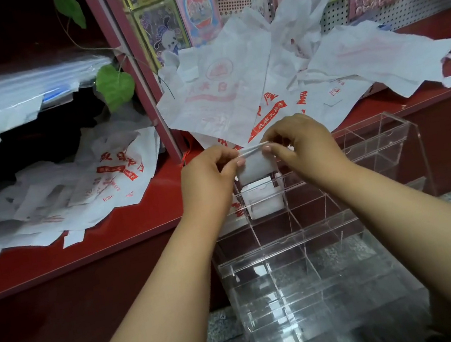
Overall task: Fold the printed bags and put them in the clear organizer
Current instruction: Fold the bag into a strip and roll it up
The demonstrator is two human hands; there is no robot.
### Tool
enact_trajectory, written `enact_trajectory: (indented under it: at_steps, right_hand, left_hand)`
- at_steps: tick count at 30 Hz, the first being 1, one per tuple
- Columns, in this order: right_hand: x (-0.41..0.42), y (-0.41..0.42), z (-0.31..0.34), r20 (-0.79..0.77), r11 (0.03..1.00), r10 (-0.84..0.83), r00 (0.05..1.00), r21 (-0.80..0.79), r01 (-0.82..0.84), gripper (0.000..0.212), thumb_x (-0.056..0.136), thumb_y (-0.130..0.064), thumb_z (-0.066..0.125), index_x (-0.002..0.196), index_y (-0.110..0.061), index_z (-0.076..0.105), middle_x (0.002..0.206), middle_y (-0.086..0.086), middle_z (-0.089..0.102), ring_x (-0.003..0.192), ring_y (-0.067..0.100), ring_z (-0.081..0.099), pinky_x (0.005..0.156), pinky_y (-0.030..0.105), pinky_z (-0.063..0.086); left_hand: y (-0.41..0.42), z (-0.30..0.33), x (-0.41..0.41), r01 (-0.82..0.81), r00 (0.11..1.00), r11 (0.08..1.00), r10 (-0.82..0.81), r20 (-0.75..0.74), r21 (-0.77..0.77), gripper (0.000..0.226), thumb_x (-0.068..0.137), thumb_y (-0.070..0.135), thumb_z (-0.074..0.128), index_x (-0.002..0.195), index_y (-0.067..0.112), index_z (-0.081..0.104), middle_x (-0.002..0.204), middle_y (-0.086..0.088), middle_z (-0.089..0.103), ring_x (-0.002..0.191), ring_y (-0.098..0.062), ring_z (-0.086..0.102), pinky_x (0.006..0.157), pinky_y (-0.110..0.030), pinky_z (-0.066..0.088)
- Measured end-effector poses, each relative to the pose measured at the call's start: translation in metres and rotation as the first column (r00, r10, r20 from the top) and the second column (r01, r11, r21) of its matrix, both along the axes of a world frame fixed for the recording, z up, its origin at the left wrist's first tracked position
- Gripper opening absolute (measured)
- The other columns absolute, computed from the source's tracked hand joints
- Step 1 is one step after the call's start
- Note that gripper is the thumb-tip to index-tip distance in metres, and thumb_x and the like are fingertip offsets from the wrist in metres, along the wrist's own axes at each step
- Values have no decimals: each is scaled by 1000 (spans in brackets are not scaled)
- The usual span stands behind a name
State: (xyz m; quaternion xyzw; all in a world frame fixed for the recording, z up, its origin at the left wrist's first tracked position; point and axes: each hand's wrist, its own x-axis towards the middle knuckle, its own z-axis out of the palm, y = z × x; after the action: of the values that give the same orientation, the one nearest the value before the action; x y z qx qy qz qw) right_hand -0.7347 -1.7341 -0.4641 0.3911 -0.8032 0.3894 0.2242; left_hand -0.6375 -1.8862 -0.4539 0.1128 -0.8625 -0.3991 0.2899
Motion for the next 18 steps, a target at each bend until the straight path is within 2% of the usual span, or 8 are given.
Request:
enact_trajectory:
  at_steps: [3,7,10,12,14,16,18]
  right_hand:
    - [-8,-2,-10,81,999,-10,997,37,7,2,85,-17,68,84,-17,67,74,-9,55,79,14,46,67,28,30]
    - [-19,-6,-23,179,989,-21,984,150,-6,13,85,-21,68,74,-25,62,71,-12,55,79,17,51,65,27,30]
    - [-25,-9,-28,259,978,-65,964,209,10,17,83,-22,69,69,-27,61,70,-13,49,77,14,49,62,28,29]
    - [-29,-11,-31,320,966,-104,942,256,20,17,81,-22,71,68,-27,63,71,-10,52,78,15,51,64,27,34]
    - [-32,-15,-36,357,944,-178,917,324,57,15,80,-22,69,65,-25,66,74,-3,61,81,20,58,70,30,47]
    - [-34,-22,-37,351,907,-263,899,408,106,16,79,-18,60,70,-14,72,79,2,68,83,24,61,73,34,54]
    - [-32,-26,-33,342,866,-310,887,488,114,23,78,-17,53,79,-14,75,84,4,69,85,26,61,74,33,54]
  left_hand:
    - [-1,-10,-8,-31,999,999,32,36,-29,6,85,16,72,79,19,71,73,6,69,66,-7,61,65,-24,48]
    - [-7,-30,-21,-69,992,996,64,107,49,11,82,19,76,72,21,70,68,6,67,62,-7,58,63,-27,48]
    - [-7,-39,-26,-102,979,991,85,183,87,12,80,24,78,71,20,72,69,6,68,64,-9,60,64,-25,48]
    - [-7,-43,-29,-110,963,994,102,249,17,17,82,28,77,72,16,73,68,3,68,63,-12,60,61,-25,46]
    - [-8,-45,-35,-102,941,990,130,314,-102,29,85,33,73,65,12,71,65,-2,64,63,-19,59,60,-27,47]
    - [-10,-47,-40,-76,909,977,150,390,-199,48,91,37,65,51,11,57,61,-5,56,64,-27,56,59,-32,46]
    - [-10,-48,-43,-52,876,968,161,455,-244,58,96,40,54,45,14,43,63,-5,50,65,-29,51,58,-31,39]
